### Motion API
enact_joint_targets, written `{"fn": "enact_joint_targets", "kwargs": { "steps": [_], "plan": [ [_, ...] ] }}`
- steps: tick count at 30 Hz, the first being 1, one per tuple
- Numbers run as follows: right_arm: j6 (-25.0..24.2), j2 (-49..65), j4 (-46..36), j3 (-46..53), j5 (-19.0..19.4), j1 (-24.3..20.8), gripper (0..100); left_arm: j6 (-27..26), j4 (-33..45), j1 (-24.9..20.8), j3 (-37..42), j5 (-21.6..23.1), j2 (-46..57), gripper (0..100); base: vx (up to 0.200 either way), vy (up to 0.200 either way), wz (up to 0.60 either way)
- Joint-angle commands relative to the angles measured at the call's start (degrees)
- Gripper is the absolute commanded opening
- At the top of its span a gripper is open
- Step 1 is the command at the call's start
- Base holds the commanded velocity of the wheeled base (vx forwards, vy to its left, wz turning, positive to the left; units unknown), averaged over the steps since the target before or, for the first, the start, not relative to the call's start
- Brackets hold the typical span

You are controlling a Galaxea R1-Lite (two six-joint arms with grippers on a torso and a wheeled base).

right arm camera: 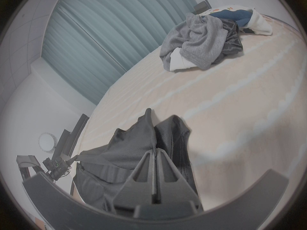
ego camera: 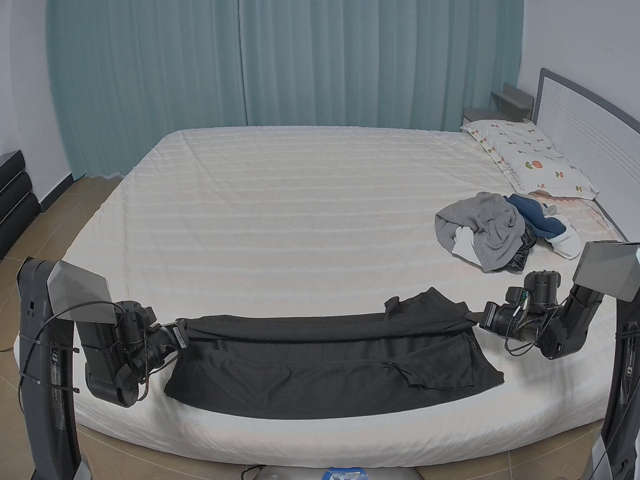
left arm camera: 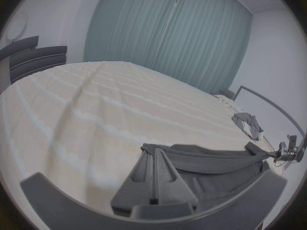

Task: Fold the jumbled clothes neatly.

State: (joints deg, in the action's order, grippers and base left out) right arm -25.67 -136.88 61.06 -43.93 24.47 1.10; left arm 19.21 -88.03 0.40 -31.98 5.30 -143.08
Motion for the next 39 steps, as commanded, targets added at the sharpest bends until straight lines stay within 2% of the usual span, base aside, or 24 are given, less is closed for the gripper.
{"fn": "enact_joint_targets", "kwargs": {
  "steps": [1,14,15,18,19,23,27,28,32,39],
  "plan": [
    [1.15,-0.15,1.43,3.59,0.14,-0.04,0,-1.90,-1.97,-0.05,4.55,0.15,-1.59,0,0.000,0.000,0.00],
    [1.42,-1.73,3.19,5.53,0.05,-0.04,0,-2.25,-1.97,-0.05,5.96,0.06,-3.26,0,0.000,0.000,0.00],
    [1.42,-1.82,3.19,5.61,0.05,-0.04,100,-2.25,-1.97,-0.05,5.87,0.06,-3.26,0,0.000,0.000,0.00],
    [1.06,-1.55,3.62,5.70,0.23,0.05,100,-2.34,-1.97,-0.05,5.87,-0.29,-3.08,0,0.000,0.000,0.00],
    [0.62,-1.11,4.06,5.79,0.23,0.05,100,-2.16,-1.97,-0.05,5.78,-0.47,-2.99,100,0.000,0.000,0.00],
    [-0.08,1.26,5.21,6.41,0.58,0.75,100,-1.55,-1.97,0.39,5.78,-0.56,-2.11,100,0.000,0.000,0.00],
    [-4.56,3.81,5.21,5.79,1.11,1.28,100,0.74,-1.97,1.00,5.87,-0.64,0.00,100,0.000,0.000,0.00],
    [-7.02,4.69,4.94,5.18,1.29,1.63,100,3.99,-1.97,1.18,5.78,-0.64,1.93,100,0.000,0.000,0.00],
    [-8.69,4.16,4.42,3.59,1.29,1.89,100,10.85,-1.88,1.97,5.78,0.06,5.80,100,0.000,0.000,0.00],
    [-11.50,1.96,4.24,1.04,1.29,1.98,100,11.81,-1.80,3.20,5.87,0.41,8.08,100,0.000,0.000,0.00]
  ]
}}
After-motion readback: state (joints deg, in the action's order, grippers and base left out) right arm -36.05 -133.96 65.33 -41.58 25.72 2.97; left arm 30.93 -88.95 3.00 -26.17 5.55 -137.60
